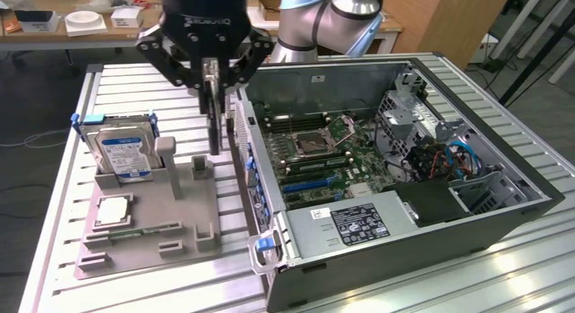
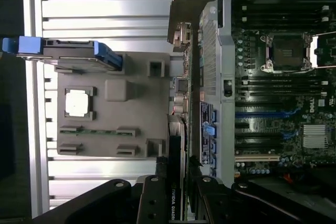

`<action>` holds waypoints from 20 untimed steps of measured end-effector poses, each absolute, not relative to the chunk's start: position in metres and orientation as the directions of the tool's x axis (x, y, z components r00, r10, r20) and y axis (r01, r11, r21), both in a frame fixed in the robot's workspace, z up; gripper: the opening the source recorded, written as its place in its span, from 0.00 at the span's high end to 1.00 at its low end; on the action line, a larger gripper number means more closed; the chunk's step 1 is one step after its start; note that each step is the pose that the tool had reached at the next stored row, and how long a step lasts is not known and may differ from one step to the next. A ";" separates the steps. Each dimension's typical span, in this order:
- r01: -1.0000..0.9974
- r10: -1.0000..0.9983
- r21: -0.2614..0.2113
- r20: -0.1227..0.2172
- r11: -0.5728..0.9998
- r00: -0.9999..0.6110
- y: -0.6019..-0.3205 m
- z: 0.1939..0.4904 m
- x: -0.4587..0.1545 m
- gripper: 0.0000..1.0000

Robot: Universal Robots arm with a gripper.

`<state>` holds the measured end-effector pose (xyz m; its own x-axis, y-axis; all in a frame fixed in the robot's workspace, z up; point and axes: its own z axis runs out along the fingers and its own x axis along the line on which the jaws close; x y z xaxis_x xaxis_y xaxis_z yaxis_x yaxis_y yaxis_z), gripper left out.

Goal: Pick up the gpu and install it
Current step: 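Pick up the gpu and move the gpu toward the slot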

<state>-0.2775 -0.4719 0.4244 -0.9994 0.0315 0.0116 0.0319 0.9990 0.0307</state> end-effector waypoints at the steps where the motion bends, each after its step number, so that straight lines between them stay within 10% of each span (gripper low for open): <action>1: 0.032 0.032 0.031 0.012 0.999 -0.999 -0.472 0.424 -0.274 0.74; 20: 0.032 0.032 0.031 0.012 0.999 -0.999 -0.472 0.423 -0.212 0.74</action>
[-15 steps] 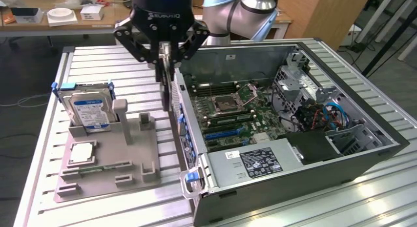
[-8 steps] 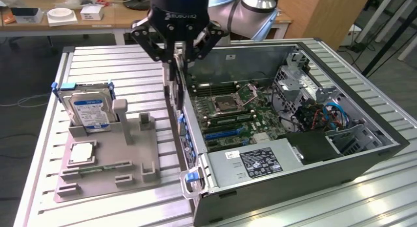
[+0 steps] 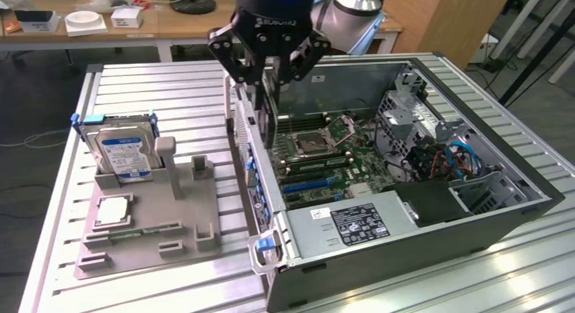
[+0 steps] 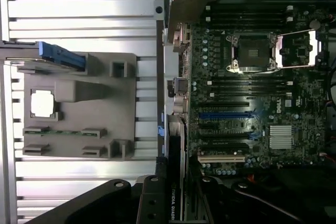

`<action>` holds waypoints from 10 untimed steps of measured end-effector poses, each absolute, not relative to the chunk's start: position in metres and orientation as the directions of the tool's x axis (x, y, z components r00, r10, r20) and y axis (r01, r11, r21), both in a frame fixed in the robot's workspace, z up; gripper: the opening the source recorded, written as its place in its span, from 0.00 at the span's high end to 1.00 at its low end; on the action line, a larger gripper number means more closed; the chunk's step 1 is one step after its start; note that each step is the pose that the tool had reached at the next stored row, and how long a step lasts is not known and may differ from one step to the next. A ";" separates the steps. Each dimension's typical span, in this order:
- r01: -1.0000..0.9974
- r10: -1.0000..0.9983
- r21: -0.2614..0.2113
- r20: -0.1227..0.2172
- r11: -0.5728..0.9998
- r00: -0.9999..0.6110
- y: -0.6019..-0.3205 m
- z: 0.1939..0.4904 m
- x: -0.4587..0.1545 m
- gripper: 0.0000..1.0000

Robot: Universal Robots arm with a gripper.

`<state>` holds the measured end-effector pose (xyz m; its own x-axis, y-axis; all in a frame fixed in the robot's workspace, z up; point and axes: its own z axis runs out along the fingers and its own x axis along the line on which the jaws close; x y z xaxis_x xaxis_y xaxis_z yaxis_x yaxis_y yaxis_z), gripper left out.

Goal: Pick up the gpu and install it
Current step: 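Pick up the gpu and move the gpu toward the slot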

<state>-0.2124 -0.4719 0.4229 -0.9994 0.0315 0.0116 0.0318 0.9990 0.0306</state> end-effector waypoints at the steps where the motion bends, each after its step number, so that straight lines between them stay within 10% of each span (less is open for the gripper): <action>1: 0.032 0.031 0.031 0.012 0.999 -0.999 -0.472 0.423 -0.209 0.74; 10: 0.032 0.032 0.031 0.012 0.999 -0.999 -0.472 0.422 -0.179 0.74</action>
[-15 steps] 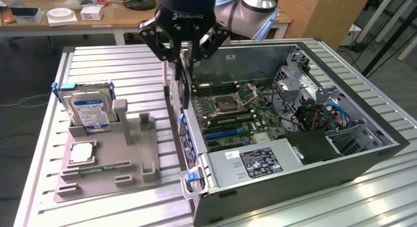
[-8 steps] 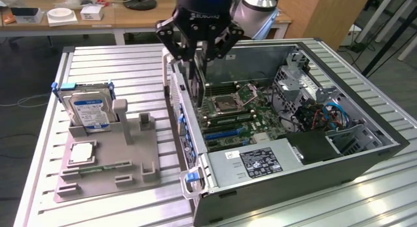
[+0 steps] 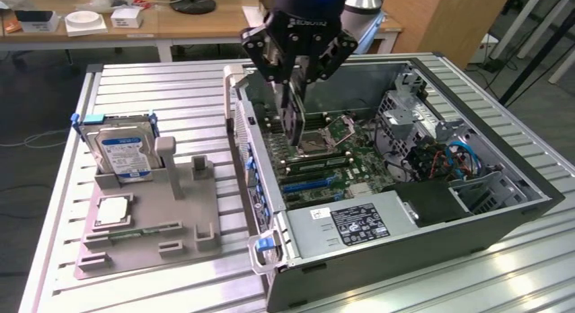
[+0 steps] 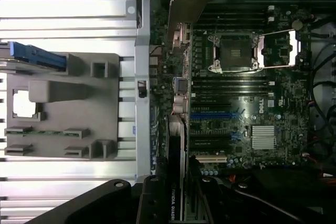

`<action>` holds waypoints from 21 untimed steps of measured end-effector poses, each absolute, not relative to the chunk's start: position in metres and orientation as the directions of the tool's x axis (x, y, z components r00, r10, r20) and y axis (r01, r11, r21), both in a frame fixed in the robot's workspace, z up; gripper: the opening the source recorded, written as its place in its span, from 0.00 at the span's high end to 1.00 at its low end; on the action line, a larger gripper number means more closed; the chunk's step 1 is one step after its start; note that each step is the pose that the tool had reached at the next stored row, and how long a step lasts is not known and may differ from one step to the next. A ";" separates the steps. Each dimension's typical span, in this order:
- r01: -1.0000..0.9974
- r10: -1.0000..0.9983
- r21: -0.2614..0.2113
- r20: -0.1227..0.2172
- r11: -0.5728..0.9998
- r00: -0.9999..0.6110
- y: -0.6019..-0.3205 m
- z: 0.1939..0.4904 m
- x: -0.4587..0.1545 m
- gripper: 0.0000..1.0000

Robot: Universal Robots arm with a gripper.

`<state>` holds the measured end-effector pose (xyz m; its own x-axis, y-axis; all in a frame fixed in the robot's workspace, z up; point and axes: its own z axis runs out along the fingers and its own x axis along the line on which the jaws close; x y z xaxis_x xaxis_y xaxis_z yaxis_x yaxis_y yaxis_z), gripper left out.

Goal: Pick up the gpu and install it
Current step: 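Pick up the gpu and move the gpu toward the slot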

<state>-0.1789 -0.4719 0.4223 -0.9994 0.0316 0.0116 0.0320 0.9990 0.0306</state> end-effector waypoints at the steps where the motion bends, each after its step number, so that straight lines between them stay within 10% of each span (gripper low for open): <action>1: 0.032 0.032 0.031 0.012 0.999 -0.999 -0.472 0.422 -0.175 0.74; 21: 0.032 0.032 0.031 0.012 0.999 -0.999 -0.472 0.421 -0.105 0.74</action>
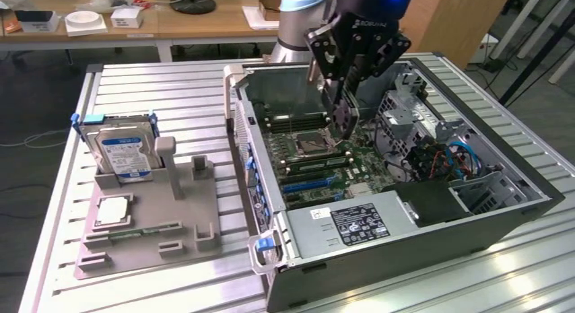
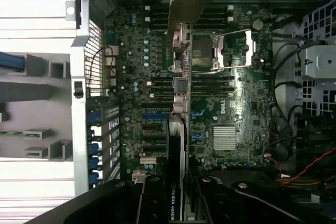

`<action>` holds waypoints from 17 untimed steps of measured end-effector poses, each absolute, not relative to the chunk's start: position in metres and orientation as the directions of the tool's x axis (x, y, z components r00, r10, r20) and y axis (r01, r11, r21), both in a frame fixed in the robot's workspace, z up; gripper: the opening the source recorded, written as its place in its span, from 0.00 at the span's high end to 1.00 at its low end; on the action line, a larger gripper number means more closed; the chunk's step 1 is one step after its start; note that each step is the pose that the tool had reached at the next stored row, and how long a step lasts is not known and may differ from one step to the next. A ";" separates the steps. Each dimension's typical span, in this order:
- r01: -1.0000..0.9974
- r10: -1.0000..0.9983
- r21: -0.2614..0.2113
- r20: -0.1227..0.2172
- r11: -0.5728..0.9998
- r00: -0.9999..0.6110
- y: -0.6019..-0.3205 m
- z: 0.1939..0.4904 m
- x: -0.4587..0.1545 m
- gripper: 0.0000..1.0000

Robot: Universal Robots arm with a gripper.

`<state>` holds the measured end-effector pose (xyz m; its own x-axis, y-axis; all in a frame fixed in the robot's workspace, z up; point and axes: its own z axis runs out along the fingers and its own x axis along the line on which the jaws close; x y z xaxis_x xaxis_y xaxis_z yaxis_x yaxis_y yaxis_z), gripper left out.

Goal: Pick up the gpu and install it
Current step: 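Pick up the gpu and move the gpu toward the slot, then insert the gpu into the slot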

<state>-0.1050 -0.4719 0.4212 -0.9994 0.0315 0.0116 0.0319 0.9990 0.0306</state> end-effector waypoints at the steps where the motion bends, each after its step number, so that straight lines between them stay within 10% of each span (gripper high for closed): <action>1: 0.032 0.031 0.031 0.012 0.999 -0.999 -0.472 0.421 -0.102 0.74; 17: 0.032 0.032 0.031 0.012 0.999 -0.999 -0.472 0.421 -0.099 0.74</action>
